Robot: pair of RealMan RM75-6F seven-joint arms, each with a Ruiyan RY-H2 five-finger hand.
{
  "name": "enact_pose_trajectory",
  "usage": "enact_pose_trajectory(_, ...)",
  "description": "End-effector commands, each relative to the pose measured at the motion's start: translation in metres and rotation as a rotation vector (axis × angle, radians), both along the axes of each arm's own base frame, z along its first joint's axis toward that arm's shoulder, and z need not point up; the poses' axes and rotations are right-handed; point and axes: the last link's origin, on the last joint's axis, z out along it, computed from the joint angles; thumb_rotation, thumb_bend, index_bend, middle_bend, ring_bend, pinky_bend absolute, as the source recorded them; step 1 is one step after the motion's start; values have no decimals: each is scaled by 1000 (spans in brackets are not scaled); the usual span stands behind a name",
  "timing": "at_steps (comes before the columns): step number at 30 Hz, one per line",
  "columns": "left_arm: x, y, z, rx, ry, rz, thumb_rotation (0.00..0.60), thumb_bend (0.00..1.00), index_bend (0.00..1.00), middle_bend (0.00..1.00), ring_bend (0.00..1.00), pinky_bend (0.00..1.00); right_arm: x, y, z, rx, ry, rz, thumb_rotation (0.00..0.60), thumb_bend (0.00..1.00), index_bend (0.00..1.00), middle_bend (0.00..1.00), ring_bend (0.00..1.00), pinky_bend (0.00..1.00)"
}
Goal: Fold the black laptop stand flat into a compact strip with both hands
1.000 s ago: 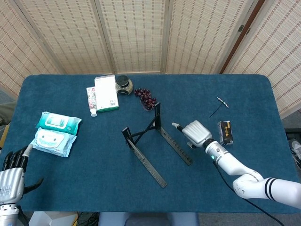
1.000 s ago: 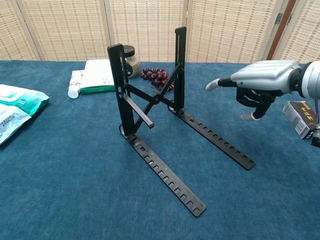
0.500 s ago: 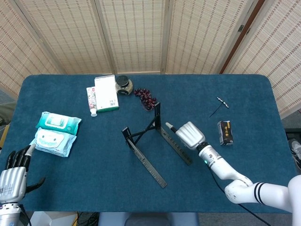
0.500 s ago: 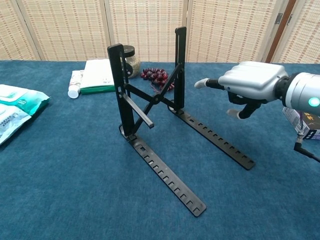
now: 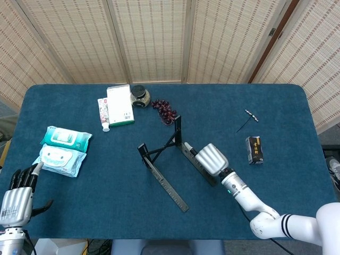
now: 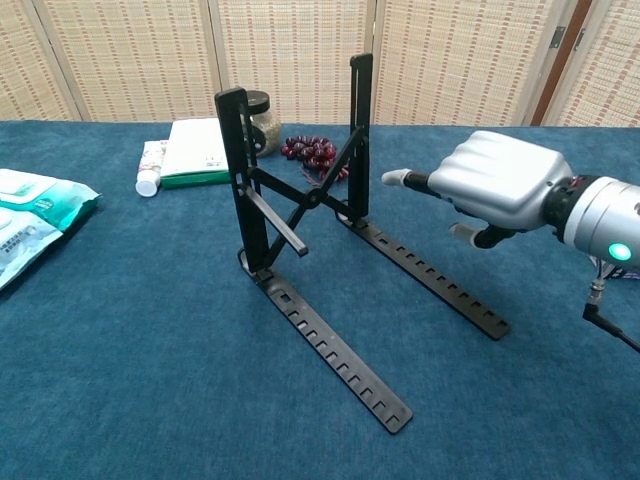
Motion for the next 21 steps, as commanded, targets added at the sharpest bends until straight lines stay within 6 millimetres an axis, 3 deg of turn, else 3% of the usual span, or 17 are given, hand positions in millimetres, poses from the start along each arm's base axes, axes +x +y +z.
enact_pose_trajectory(1, 0, 1, 0, -2, 1, -2, 600, 147, 26, 92, 94, 0, -7, 2, -1, -24, 20, -13, 600, 351, 0, 997, 940, 1000)
enact_pose_trajectory(7, 2, 5, -3, -13, 2, -8, 600, 147, 25, 92, 94, 0, -11, -8, -1, -39, 15, -50, 600, 351, 0, 997, 940, 1000)
enact_pose_trajectory(21, 0, 4, -3, -11, 3, 5, 600, 147, 14, 92, 94, 0, 6, -24, -19, 1, -17, -56, 600, 351, 0, 998, 942, 1000)
